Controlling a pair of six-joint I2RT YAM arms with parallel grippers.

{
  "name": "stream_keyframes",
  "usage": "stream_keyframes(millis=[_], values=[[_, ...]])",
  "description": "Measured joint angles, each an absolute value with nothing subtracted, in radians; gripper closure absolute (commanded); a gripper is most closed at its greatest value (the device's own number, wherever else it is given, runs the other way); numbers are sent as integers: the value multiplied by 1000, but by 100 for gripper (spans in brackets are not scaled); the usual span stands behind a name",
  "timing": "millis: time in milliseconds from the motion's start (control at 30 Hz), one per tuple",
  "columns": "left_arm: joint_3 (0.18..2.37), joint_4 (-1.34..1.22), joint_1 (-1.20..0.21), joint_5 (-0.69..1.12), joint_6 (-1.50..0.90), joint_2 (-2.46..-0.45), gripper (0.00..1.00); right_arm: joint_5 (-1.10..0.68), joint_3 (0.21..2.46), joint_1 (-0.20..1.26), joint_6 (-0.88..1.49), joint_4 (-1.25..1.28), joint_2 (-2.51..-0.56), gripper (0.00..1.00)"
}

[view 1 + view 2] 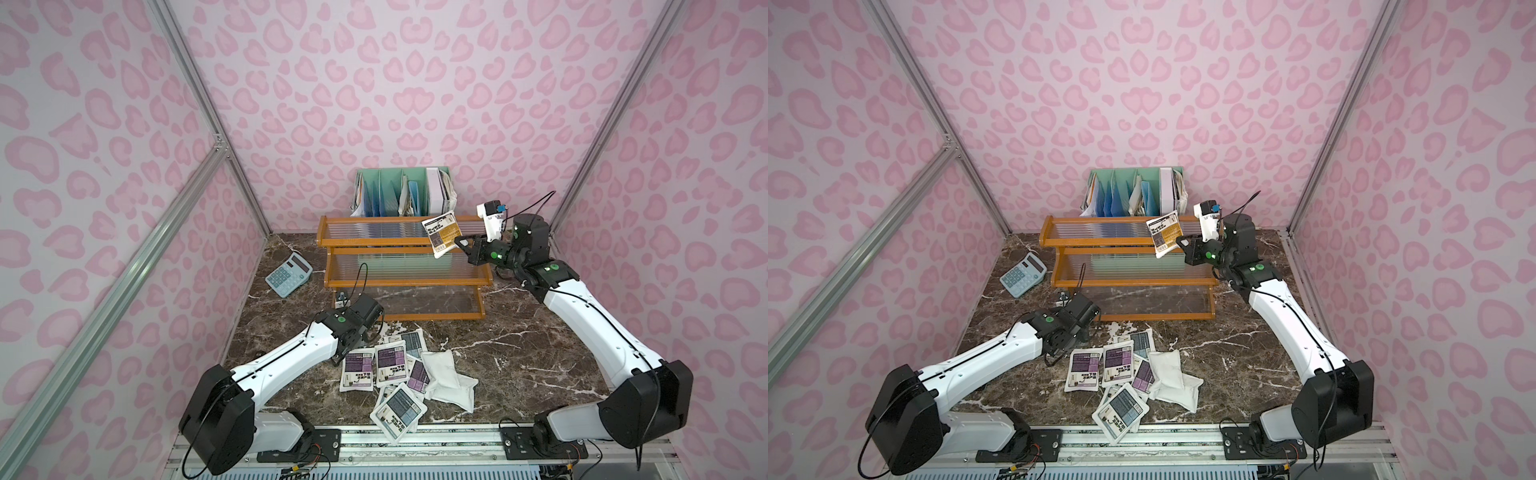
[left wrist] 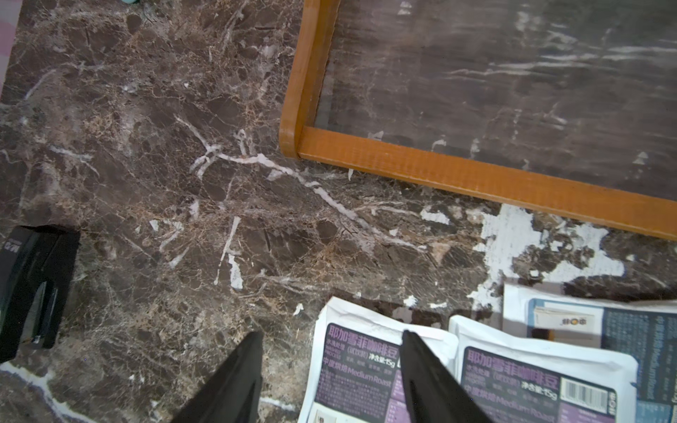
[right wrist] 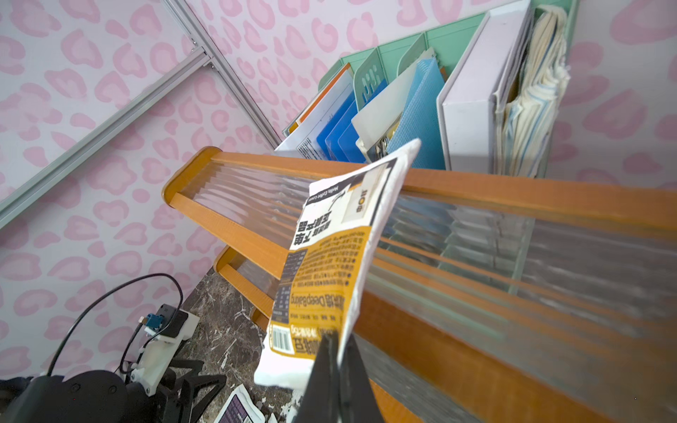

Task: Place the bagged coffee beans on the shelf by color
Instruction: Place the bagged coffee beans on the shelf.

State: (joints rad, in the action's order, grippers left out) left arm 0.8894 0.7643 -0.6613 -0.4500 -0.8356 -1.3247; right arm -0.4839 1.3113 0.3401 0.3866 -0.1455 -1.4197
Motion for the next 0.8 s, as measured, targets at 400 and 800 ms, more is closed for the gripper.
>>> stream_keyframes(millis=[400,800], values=[[865,749,-661,-436,-831,-1328,36,-425,1435,295,411,-169,-1489,100],[852,750,-661,-435,-831,-1311,35,-432,1510,274,405,-257,-1546,100]])
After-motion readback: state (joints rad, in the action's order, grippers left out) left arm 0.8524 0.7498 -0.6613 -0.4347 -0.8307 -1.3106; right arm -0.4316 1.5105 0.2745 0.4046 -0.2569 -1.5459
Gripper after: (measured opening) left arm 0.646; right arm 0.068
